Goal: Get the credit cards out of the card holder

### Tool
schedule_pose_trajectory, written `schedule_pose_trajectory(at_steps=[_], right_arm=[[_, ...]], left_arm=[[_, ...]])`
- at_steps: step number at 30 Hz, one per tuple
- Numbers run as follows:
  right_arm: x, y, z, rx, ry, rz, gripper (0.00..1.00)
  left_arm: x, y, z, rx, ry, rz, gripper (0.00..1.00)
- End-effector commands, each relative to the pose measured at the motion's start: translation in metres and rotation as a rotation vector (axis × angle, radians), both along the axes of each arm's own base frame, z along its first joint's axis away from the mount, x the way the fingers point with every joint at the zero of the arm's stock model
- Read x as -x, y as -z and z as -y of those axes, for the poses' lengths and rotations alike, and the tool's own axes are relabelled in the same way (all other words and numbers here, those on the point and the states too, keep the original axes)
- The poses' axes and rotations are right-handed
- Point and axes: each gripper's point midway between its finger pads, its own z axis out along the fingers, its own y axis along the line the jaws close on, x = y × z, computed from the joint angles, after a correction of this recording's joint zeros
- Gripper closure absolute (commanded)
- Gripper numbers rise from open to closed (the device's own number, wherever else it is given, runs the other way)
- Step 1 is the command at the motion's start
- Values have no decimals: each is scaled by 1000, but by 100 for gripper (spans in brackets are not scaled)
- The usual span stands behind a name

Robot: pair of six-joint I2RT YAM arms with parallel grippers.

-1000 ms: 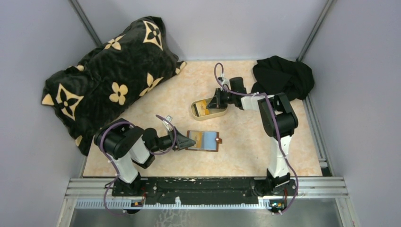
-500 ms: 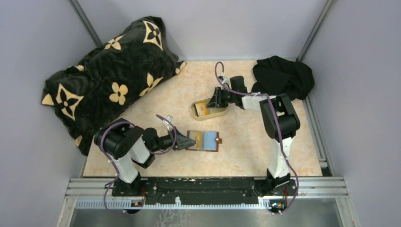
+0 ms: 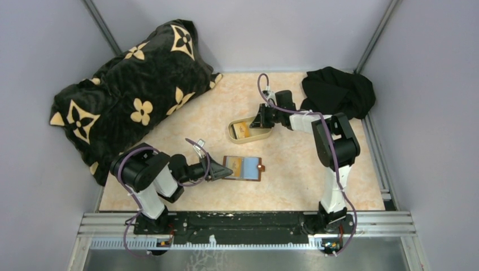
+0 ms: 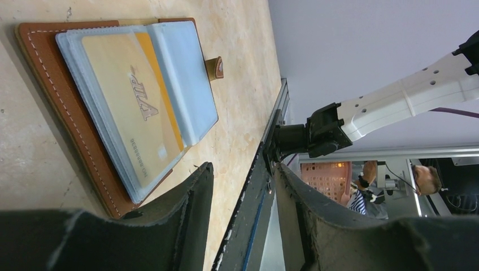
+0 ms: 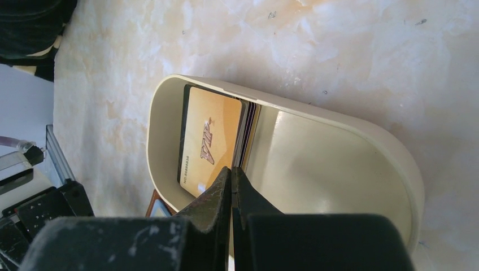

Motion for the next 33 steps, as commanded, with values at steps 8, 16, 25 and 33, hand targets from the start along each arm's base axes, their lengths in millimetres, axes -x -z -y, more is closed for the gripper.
schedule_pose_trajectory(at_steps=[8,16,25,33], right_arm=[[-6,-2,-12,-15,-27,39,100],[-1,5,-28,-16,-60,28,100],[0,-11,-30,-4,-63,60,100],[-13,-58,-3,6,22,175,100]], left_arm=[[1,-52,-3,123,-3,266,49],[3,-53,-5,121,-12,271,48],[1,-49,-4,116,-7,263,47],[-14,-17,0,10,-24,178,48]])
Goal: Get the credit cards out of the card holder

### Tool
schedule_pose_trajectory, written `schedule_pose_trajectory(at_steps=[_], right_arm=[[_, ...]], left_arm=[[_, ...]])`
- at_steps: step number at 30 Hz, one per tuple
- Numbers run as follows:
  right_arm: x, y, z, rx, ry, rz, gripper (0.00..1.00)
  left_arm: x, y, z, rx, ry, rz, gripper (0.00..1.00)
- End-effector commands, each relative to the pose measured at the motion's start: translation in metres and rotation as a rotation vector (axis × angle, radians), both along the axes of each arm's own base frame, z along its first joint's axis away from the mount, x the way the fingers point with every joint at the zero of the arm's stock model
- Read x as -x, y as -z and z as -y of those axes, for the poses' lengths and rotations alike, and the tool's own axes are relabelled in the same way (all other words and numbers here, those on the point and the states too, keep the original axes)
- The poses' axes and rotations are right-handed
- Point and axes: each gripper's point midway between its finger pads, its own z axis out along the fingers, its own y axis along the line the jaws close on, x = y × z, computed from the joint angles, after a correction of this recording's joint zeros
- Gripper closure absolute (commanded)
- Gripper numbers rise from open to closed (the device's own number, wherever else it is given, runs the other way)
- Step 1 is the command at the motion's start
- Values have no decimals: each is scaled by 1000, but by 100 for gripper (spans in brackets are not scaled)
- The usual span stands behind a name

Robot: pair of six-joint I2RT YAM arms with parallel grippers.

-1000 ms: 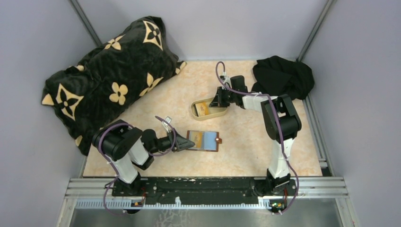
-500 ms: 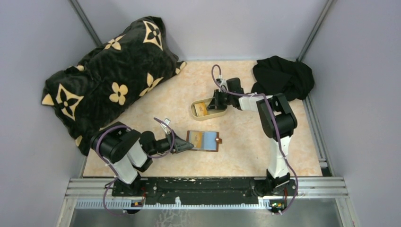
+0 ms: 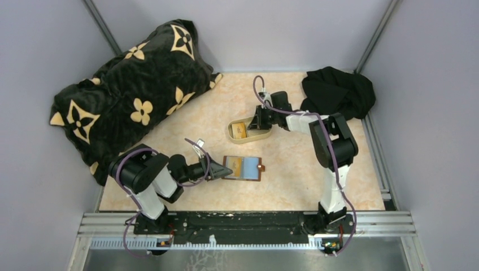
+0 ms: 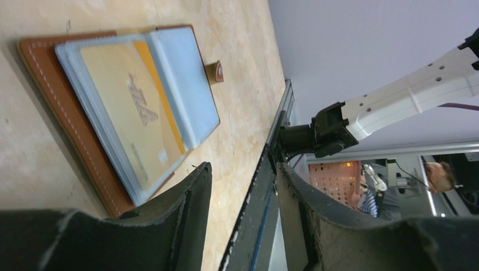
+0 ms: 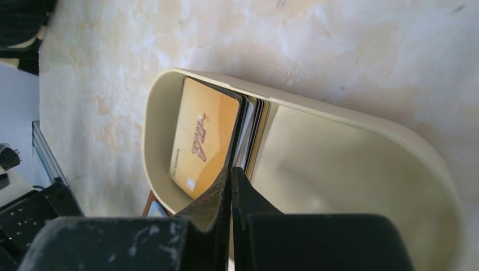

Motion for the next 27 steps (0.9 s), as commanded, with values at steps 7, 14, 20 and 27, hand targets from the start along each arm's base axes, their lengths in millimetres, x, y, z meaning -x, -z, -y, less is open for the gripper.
schedule_pose_trajectory(at_steps=[7,14,20,27], right_arm=[[-16,-138,20,-78,88,348,98],[24,-152,20,-77,60,392,98],[90,-94,3,24,-28,318,98],[157,-46,-2,-42,-81,184,82]], left_arm=[[-27,-5,1,-60,-59,127,48],[-44,11,-7,-224,-108,121,49],[-54,31,-20,-394,-149,124,49],[-48,49,-18,-410,-127,80,52]])
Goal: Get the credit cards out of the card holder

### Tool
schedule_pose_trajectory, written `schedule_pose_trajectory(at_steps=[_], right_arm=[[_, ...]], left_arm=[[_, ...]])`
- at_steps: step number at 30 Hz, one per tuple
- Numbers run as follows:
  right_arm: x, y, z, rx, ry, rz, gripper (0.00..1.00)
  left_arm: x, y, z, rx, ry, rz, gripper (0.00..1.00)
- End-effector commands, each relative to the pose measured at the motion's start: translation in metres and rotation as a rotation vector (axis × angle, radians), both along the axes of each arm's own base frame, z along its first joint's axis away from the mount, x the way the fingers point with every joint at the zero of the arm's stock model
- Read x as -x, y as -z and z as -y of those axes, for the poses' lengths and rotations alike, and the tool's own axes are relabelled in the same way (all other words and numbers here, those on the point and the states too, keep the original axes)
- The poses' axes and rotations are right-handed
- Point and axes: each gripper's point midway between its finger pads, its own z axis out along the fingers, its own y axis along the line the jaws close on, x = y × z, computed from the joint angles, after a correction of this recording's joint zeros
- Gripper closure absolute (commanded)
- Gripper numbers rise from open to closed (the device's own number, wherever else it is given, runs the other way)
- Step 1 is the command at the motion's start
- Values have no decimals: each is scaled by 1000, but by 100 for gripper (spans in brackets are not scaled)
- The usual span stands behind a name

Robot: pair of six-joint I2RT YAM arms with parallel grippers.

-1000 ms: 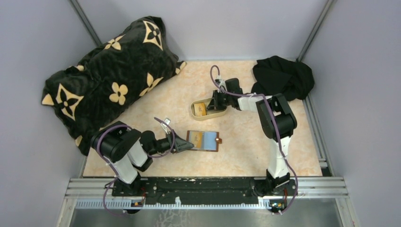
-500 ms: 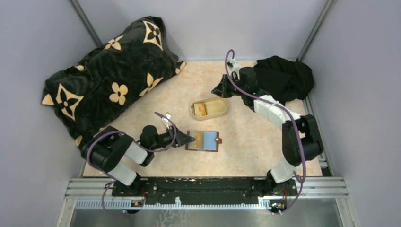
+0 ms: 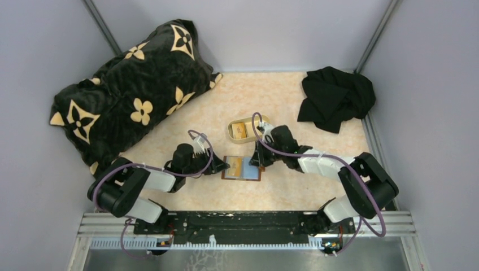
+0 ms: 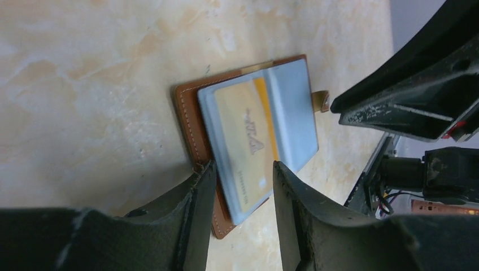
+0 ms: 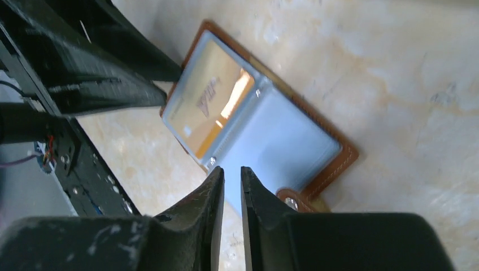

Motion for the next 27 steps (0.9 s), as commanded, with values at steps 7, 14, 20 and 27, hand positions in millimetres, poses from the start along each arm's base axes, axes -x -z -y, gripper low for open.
schedule_pose_trajectory(at_steps=[7,14,20,27], right_arm=[[21,0,-15,-188,12,-19,84],[21,7,-13,-169,18,-27,87],[16,3,1,-136,53,-3,86],[19,12,18,-134,58,-34,85]], left_arm=[[19,29,23,-1,53,-72,58],[40,35,43,39,77,-128,60],[38,37,38,10,50,-126,61],[28,8,47,42,68,-78,62]])
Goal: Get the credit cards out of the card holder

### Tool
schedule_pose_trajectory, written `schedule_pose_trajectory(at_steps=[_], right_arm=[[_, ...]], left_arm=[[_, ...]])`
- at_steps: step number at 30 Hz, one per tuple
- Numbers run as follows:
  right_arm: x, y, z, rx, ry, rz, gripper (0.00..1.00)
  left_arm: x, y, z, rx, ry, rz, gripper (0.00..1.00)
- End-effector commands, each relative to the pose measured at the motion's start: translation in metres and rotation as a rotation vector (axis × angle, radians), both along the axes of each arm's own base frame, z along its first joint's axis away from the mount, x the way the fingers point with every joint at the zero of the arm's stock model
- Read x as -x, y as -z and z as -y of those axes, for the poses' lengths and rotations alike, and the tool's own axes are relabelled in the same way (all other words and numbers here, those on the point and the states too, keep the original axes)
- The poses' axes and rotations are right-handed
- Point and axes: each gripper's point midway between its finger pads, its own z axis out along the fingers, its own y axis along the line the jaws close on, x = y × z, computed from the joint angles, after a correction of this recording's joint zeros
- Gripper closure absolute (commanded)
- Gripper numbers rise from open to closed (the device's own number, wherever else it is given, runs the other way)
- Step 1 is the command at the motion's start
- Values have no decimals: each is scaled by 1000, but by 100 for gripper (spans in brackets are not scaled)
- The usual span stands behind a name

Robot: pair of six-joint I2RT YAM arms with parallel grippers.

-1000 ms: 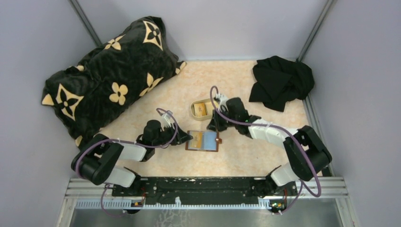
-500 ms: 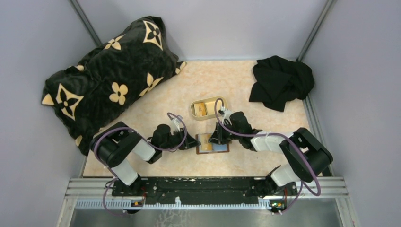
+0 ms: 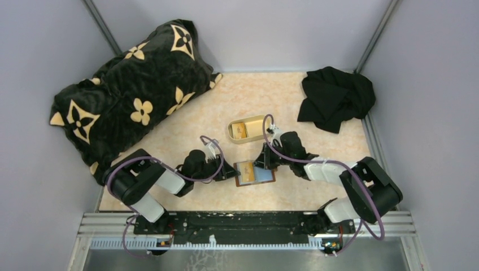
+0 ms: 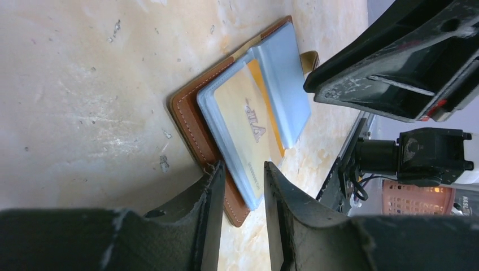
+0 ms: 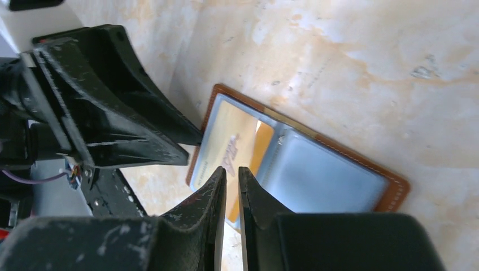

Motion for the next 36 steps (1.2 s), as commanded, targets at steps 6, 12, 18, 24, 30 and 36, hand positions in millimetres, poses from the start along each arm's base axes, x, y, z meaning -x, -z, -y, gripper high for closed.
schedule_pose_trajectory(at_steps=[6,12,18,24,30,36], right_arm=[[12,7,-2,-61,-59,-17,89],[24,21,-1,-72,-56,-49,89],[25,26,-1,-78,-57,-55,84],[28,30,-1,-76,-66,-68,79],[27,31,-4,-90,-72,-71,66],[32,23,-13,-161,-133,-77,71]], left_arm=[[-7,-28,3,-41,12,56,62],[6,-32,13,-1,72,49,62],[16,-16,20,58,93,-21,63],[16,-3,21,59,89,-45,63],[18,6,18,52,79,-65,64],[18,13,18,45,73,-82,64]])
